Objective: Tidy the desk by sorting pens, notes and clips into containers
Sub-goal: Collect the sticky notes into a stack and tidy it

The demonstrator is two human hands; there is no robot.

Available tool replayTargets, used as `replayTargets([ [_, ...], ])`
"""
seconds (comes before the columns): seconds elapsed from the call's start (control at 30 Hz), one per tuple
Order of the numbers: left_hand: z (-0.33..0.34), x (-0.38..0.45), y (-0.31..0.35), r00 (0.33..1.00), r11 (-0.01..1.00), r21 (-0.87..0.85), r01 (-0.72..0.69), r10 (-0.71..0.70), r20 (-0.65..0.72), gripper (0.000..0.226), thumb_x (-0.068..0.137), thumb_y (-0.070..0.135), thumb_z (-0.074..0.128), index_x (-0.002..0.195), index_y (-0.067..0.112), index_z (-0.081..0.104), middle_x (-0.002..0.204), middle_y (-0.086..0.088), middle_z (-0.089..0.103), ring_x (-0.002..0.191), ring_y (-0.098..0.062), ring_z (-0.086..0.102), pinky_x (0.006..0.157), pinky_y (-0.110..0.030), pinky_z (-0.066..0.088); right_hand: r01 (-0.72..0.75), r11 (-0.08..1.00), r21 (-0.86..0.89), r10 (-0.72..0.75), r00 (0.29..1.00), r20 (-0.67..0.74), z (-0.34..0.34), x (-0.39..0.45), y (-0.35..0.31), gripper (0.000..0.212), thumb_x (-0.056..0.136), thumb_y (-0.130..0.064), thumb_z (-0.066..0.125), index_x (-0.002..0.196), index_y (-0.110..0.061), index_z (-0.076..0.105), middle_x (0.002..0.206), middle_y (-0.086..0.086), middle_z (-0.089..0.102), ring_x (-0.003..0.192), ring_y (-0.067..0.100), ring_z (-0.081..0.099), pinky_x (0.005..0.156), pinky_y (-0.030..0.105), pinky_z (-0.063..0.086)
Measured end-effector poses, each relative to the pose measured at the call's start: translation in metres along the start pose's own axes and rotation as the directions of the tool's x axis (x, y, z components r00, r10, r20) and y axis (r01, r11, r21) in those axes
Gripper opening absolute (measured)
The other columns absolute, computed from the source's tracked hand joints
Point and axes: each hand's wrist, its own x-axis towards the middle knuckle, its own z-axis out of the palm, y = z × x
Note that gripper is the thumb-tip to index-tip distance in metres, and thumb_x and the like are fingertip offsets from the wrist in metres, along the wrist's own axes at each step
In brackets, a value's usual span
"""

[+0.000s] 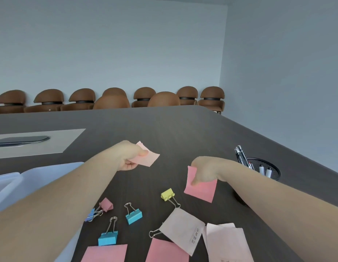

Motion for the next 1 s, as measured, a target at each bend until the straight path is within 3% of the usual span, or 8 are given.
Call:
replayTargets([
  [0.13, 0.006, -0.035, 0.005, 0.997, 0.995, 0.097, 0.020, -0.027, 0.072, 0.010, 0.088, 0.010, 0.065, 0.089, 0.013, 0.055, 0.085, -0.004, 0.064, 0.073, -0.012, 0.059, 0.060, -0.023, 0.043, 0.047, 0.997, -0.055, -0.040, 0.992, 0.120, 0.000, -0.026, 0.002, 0.025, 0.087, -0.027, 0.064, 0.106, -0.013, 0.057, 0.098, 0.002, 0.054, 0.089, 0.024, 0.053, 0.076, 0.031, 0.044],
  [0.33, 0.036, -0.083, -0.011, 0.968, 0.956, 0.288, 0.051, -0.119, 0.223, 0.022, 0.086, 0.011, 0.069, 0.105, 0.006, 0.060, 0.091, -0.005, 0.068, 0.078, -0.013, 0.064, 0.058, -0.023, 0.048, 0.150, 0.985, 0.087, -0.171, 0.925, 0.338, 0.005, -0.069, 0.010, 0.014, 0.085, -0.021, 0.067, 0.099, -0.018, 0.065, 0.091, -0.002, 0.067, 0.086, 0.020, 0.064, 0.076, 0.028, 0.051],
  [0.47, 0.058, -0.104, -0.023, 0.939, 0.921, 0.389, -0.003, -0.132, 0.318, 0.018, 0.085, 0.012, 0.071, 0.100, 0.006, 0.063, 0.097, -0.006, 0.067, 0.085, -0.015, 0.064, 0.065, -0.021, 0.051, 0.204, 0.978, 0.047, -0.206, 0.894, 0.398, 0.017, -0.089, 0.011, 0.024, 0.085, -0.021, 0.068, 0.108, -0.013, 0.066, 0.092, -0.002, 0.066, 0.090, 0.021, 0.064, 0.085, 0.033, 0.052],
  [0.53, 0.069, -0.113, -0.028, 0.928, 0.889, 0.454, -0.063, -0.116, 0.355, 0.012, 0.085, 0.013, 0.070, 0.092, 0.008, 0.062, 0.094, -0.005, 0.067, 0.088, -0.017, 0.064, 0.073, -0.024, 0.051, 0.210, 0.978, 0.004, -0.195, 0.898, 0.395, 0.023, -0.095, 0.011, 0.031, 0.086, -0.022, 0.068, 0.113, -0.007, 0.065, 0.097, 0.002, 0.067, 0.090, 0.020, 0.062, 0.075, 0.027, 0.051],
  [0.67, 0.088, -0.125, -0.039, 0.934, 0.575, 0.764, -0.293, 0.001, 0.357, 0.029, 0.085, 0.026, 0.067, 0.106, 0.007, 0.064, 0.096, -0.004, 0.061, 0.087, -0.021, 0.057, 0.076, -0.029, 0.045, 0.249, 0.932, -0.262, -0.161, 0.934, 0.318, 0.037, -0.099, 0.011, 0.035, 0.085, -0.034, 0.066, 0.107, -0.008, 0.061, 0.109, 0.007, 0.061, 0.089, 0.021, 0.053, 0.056, 0.022, 0.038],
  [0.8, 0.098, -0.123, -0.046, 0.904, 0.337, 0.841, -0.424, 0.096, 0.417, 0.040, 0.084, 0.028, 0.068, 0.117, 0.006, 0.063, 0.114, -0.006, 0.060, 0.095, -0.019, 0.048, 0.080, -0.030, 0.044, 0.215, 0.900, -0.380, -0.127, 0.962, 0.243, 0.045, -0.097, 0.016, 0.049, 0.088, -0.032, 0.063, 0.126, -0.005, 0.050, 0.129, 0.014, 0.050, 0.106, 0.031, 0.055, 0.068, 0.029, 0.040],
  [0.93, 0.096, -0.111, -0.049, 0.806, 0.225, 0.775, -0.591, 0.132, 0.577, 0.024, 0.081, 0.031, 0.071, 0.097, 0.015, 0.064, 0.151, 0.003, 0.035, 0.144, -0.016, 0.017, 0.117, -0.038, 0.024, 0.224, 0.908, -0.354, -0.138, 0.958, 0.253, 0.044, -0.102, 0.015, 0.046, 0.086, -0.032, 0.066, 0.119, -0.002, 0.055, 0.099, 0.007, 0.051, 0.086, 0.023, 0.046, 0.051, 0.025, 0.031],
  [1.0, 0.097, -0.106, -0.049, 0.776, 0.150, 0.763, -0.629, 0.066, 0.627, 0.020, 0.077, 0.034, 0.072, 0.085, 0.019, 0.061, 0.139, 0.001, 0.047, 0.140, -0.022, 0.031, 0.111, -0.046, 0.035, 0.212, 0.917, -0.338, -0.130, 0.960, 0.249, 0.044, -0.100, 0.015, 0.042, 0.084, -0.030, 0.068, 0.114, -0.002, 0.055, 0.094, 0.005, 0.050, 0.084, 0.023, 0.046, 0.051, 0.025, 0.031],
])
